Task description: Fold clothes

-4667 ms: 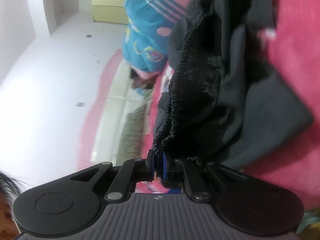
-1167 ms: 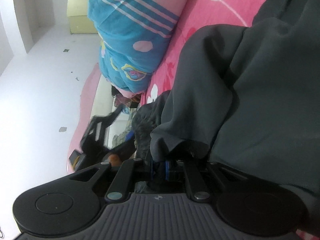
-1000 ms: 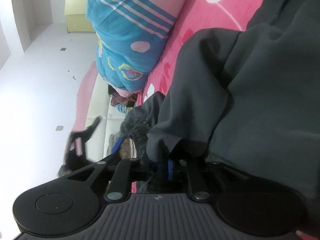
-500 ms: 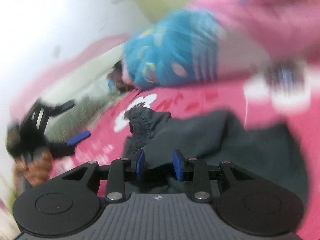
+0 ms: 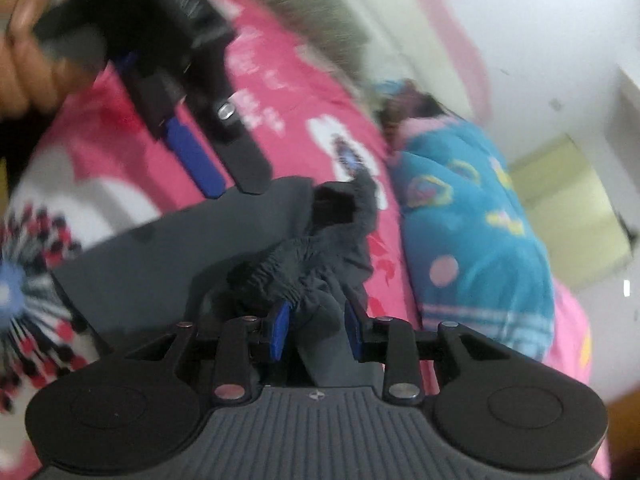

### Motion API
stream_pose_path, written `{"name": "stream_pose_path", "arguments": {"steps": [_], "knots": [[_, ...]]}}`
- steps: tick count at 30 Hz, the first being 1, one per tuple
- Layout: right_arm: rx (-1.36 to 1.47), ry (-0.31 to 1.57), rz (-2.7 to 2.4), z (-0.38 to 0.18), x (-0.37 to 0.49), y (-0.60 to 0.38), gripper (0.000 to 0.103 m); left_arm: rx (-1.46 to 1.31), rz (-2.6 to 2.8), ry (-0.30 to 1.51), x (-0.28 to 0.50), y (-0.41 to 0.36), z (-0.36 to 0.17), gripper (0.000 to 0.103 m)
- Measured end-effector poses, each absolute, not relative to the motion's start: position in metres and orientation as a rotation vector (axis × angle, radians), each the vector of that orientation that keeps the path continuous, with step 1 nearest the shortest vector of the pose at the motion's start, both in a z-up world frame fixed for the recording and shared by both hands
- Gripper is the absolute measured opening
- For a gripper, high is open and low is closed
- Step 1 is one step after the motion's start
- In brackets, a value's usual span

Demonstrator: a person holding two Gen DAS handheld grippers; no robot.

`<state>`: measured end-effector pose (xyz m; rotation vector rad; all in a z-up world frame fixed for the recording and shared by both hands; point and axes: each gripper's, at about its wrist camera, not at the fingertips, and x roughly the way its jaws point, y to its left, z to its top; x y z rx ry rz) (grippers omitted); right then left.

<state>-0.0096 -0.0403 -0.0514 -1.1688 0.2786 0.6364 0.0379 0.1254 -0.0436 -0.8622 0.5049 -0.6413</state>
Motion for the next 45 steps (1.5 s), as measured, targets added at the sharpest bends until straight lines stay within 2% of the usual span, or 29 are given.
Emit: {"name": "stream_pose_path", "arguments": {"steps": [5, 11, 19, 27, 29, 30, 32, 34, 38, 41, 45], "knots": [[-1.362, 0.309, 0.695, -0.079, -0.006, -0.027, 0.031, -0.831, -0.735, 0.494, 0.036, 0.118, -0.049, 0.064], [-1.4, 0.274, 0.684, -0.08, -0.012, -0.028, 0.031, -0.83, -0.759, 0.517, 0.04, 0.115, -0.06, 0.064], [-1.499, 0.232, 0.706, -0.087, -0.032, -0.031, 0.042, -0.849, -0.762, 0.498, 0.041, 0.118, -0.065, 0.065], [-1.427, 0.261, 0.7, -0.095, -0.014, -0.023, 0.041, -0.837, -0.772, 0.509, 0.043, 0.117, -0.07, 0.065], [-1.399, 0.271, 0.675, -0.095, -0.011, -0.024, 0.037, -0.839, -0.78, 0.505, 0.043, 0.117, -0.07, 0.066], [-1.374, 0.282, 0.662, -0.093, -0.008, -0.025, 0.037, -0.84, -0.784, 0.502, 0.042, 0.116, -0.07, 0.067], [-1.297, 0.301, 0.635, -0.085, -0.004, -0.028, 0.021, -0.836, -0.785, 0.502, 0.042, 0.115, -0.07, 0.069], [-1.149, 0.328, 0.605, -0.067, -0.001, -0.036, 0.017, -0.836, -0.785, 0.504, 0.042, 0.114, -0.07, 0.07], [-0.758, 0.431, 0.575, -0.027, 0.008, -0.064, 0.014, -0.876, -0.792, 0.498, 0.043, 0.117, -0.072, 0.077], [-0.491, 0.508, 0.589, -0.008, 0.017, -0.09, 0.014, -0.931, -0.805, 0.492, 0.045, 0.123, -0.074, 0.078], [-0.344, 0.543, 0.594, -0.001, 0.022, -0.113, 0.014, -0.966, -0.817, 0.493, 0.047, 0.125, -0.075, 0.078]]}}
